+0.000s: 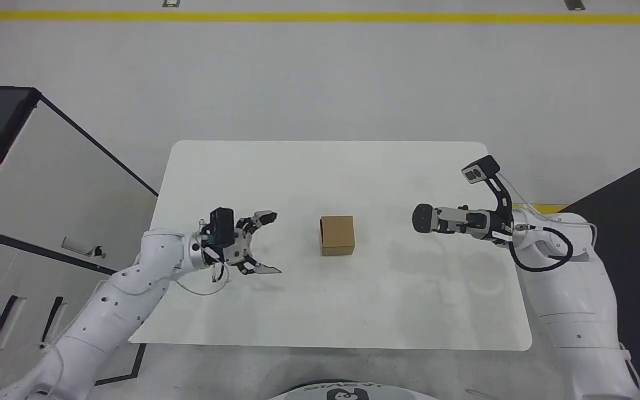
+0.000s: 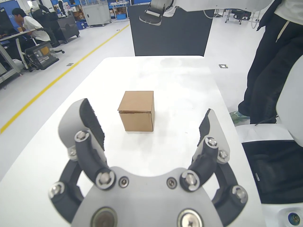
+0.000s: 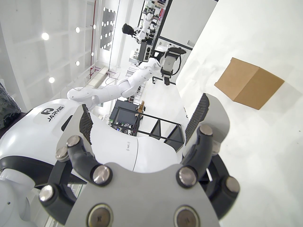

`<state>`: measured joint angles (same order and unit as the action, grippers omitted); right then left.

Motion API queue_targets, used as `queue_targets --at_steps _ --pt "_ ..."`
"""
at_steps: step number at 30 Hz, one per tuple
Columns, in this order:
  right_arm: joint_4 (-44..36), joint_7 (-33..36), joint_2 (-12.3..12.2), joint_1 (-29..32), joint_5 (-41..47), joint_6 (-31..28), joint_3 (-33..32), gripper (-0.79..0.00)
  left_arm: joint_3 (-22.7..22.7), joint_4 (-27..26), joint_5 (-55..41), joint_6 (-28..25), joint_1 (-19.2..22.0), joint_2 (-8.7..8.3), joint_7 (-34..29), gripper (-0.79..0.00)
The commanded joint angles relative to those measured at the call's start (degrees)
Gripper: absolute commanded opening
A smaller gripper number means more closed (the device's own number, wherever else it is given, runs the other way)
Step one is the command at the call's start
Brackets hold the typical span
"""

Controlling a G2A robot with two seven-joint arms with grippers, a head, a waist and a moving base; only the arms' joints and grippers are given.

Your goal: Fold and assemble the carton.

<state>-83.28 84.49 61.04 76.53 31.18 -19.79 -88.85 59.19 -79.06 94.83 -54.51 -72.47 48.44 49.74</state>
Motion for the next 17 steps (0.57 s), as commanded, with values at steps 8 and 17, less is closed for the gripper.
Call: queue_targets --at_steps 8,17 --pt "0.0 0.0 0.0 0.0 0.0 0.0 0.0 -0.001 7.4 -7.3 -1.5 -1.1 -7.6 -2.45 -2.2 -0.001" --pt "0.0 0.0 0.0 0.0 0.0 0.0 0.0 0.0 7.3 -7.3 -1.5 -1.0 -7.6 -2.45 -2.2 -0.001"
